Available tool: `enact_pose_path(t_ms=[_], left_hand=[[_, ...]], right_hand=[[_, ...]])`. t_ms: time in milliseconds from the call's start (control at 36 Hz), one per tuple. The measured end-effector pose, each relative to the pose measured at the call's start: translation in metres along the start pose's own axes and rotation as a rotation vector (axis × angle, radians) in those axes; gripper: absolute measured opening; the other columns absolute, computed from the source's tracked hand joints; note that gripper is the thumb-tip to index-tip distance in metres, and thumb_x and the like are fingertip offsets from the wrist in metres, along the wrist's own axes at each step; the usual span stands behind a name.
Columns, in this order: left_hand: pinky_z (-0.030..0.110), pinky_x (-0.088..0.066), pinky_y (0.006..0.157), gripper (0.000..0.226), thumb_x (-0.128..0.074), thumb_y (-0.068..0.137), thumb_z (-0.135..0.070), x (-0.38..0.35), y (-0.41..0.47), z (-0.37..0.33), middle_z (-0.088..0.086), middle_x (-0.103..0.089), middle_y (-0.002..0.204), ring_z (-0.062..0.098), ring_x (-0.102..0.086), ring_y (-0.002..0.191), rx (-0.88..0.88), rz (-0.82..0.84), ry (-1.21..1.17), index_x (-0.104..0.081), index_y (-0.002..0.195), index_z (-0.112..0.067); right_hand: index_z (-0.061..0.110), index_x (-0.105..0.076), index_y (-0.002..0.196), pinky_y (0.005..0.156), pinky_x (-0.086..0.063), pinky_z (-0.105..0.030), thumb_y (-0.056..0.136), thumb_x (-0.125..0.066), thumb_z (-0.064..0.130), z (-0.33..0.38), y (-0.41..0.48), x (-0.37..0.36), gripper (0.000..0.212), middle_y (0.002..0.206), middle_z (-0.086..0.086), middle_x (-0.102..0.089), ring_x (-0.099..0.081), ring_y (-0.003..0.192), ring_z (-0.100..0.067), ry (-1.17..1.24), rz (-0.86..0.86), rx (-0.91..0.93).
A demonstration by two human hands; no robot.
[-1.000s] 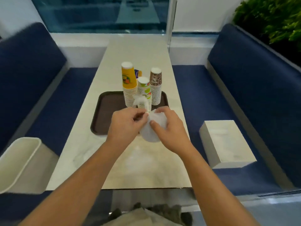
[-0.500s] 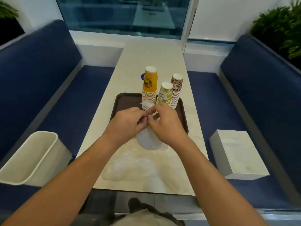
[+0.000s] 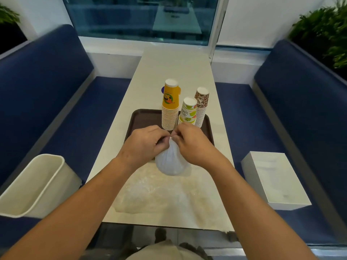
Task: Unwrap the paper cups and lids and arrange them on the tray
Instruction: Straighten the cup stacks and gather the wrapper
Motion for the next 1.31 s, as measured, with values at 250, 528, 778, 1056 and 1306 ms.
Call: enact_pose_path(t_ms=[250, 528, 778, 1056, 1306], left_hand=[[0.031, -0.058, 0.056, 0.016, -0.067, 0.087, -0.026, 0.011, 0.006, 0.005, -0.002, -0.07, 0.08, 0.015, -0.062, 0.065, 0.068, 0.02, 0.056, -0.079, 0.091, -0.016], [0.026, -0.06, 0.07, 0.018, -0.076, 0.091, -0.022, 0.013, -0.01, 0.019, -0.008, -0.07, 0.101, 0.011, -0.064, 0.081, 0.116, 0.073, -0.056, -0.077, 0.109, -0.021], [0.03, -0.061, 0.069, 0.014, -0.081, 0.085, -0.014, 0.045, 0.001, 0.024, -0.008, -0.077, 0.088, 0.008, -0.07, 0.077, 0.154, -0.063, -0.132, -0.085, 0.098, -0.018], [0.015, -0.055, 0.065, 0.015, -0.078, 0.082, -0.015, 0.025, -0.016, 0.036, -0.019, -0.071, 0.075, 0.008, -0.069, 0.073, 0.541, -0.047, -0.451, -0.078, 0.083, -0.03], [0.013, -0.045, 0.055, 0.025, -0.063, 0.092, -0.012, 0.013, -0.009, 0.034, -0.017, -0.065, 0.074, 0.001, -0.057, 0.065, 0.56, 0.302, -0.6, -0.07, 0.079, -0.032]], right_hand=[[0.033, -0.04, 0.083, 0.064, -0.031, -0.018, 0.102, -0.05, 0.006, -0.004, 0.003, -0.013, 0.034, 0.094, 0.013, -0.038, -0.042, 0.082, -0.005, 0.013, 0.126, -0.054], [0.019, -0.052, 0.099, 0.068, -0.034, -0.014, 0.106, -0.047, 0.013, 0.005, 0.005, -0.023, 0.011, 0.097, 0.008, -0.043, -0.044, 0.087, -0.008, 0.063, 0.07, -0.028], [0.018, -0.052, 0.102, 0.073, -0.037, -0.01, 0.11, -0.043, 0.018, 0.022, 0.008, -0.011, 0.012, 0.099, 0.007, -0.045, -0.045, 0.088, -0.004, 0.122, 0.082, 0.023], [0.015, -0.06, 0.1, 0.071, -0.043, -0.025, 0.106, -0.054, 0.027, 0.009, -0.003, -0.036, 0.014, 0.093, -0.002, -0.058, -0.051, 0.083, -0.013, 0.595, 0.217, -0.215], [0.009, -0.058, 0.103, 0.07, -0.043, -0.015, 0.109, -0.051, 0.023, 0.015, 0.001, -0.018, 0.016, 0.091, -0.002, -0.059, -0.05, 0.076, -0.004, 0.308, 0.301, 0.026]])
Point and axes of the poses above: each hand's wrist, its own y-axis towards the middle knuckle, its own x-axis out of the back of the hand, z = x × y, the point moved 7 cm from there along y, towards the middle knuckle
